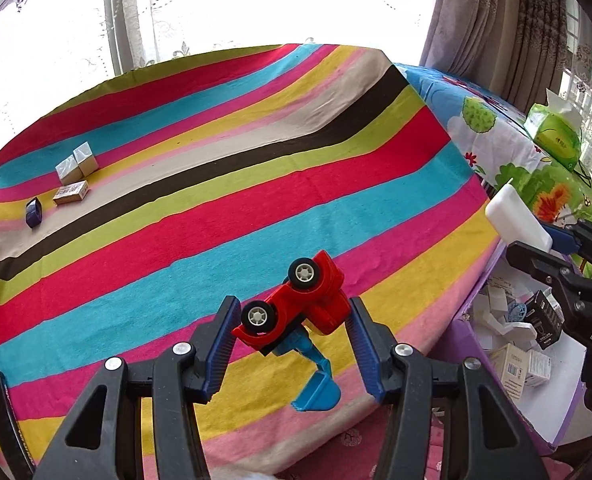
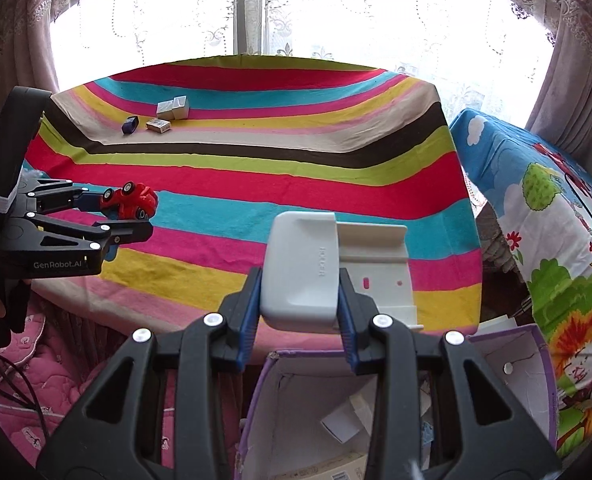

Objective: Organize rigid objects
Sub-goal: 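Open both grippers to drop them into the storage box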

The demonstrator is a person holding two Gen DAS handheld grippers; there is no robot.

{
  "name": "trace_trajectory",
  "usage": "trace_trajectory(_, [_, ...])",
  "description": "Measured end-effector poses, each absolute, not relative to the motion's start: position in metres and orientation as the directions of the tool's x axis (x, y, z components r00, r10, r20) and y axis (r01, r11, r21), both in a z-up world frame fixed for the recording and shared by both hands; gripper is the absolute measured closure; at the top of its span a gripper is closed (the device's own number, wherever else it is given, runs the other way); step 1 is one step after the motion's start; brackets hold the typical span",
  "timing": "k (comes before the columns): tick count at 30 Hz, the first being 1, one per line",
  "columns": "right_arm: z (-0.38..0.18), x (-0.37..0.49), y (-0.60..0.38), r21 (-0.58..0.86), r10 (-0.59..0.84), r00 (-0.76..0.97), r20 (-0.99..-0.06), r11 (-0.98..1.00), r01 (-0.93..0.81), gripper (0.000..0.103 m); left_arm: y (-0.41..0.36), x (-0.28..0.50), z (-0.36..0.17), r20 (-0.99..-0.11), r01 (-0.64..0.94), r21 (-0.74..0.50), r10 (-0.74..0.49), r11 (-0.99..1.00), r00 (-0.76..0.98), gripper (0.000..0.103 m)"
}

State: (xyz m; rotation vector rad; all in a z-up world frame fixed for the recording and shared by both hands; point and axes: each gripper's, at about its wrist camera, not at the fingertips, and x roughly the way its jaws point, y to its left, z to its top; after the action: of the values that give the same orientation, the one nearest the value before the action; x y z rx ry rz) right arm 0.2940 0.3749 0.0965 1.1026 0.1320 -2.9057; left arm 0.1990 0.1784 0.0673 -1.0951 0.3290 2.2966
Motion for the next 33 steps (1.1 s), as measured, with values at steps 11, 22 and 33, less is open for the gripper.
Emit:
trace_trajectory(11, [0.086, 0.352, 0.455, -0.125, 0.193, -0.675, -0.712, -0.981, -0.149, 0.064, 0.283, 0.255, 0.073, -0.807, -0.828, -0.097, 0.531, -0.552, -0.260, 0.048])
trace_trajectory(22, [0.073, 0.390, 0.515, -0.196, 0.365, -0.525, -0.769, -0.916, -0.351, 0.048, 0.354, 0.316, 0.056, -0.802, -0.940, -0.167, 0.596, -0.298, -0.046, 0.031])
trace_trajectory(33, [0.082, 0.258, 0.395, -0.181, 0.152, -0.650, -0.744, -0.983, -0.023, 0.021, 0.174, 0.135, 0.060, -0.730, -0.573, -0.165, 0.490, -0.803, -0.477, 0.000])
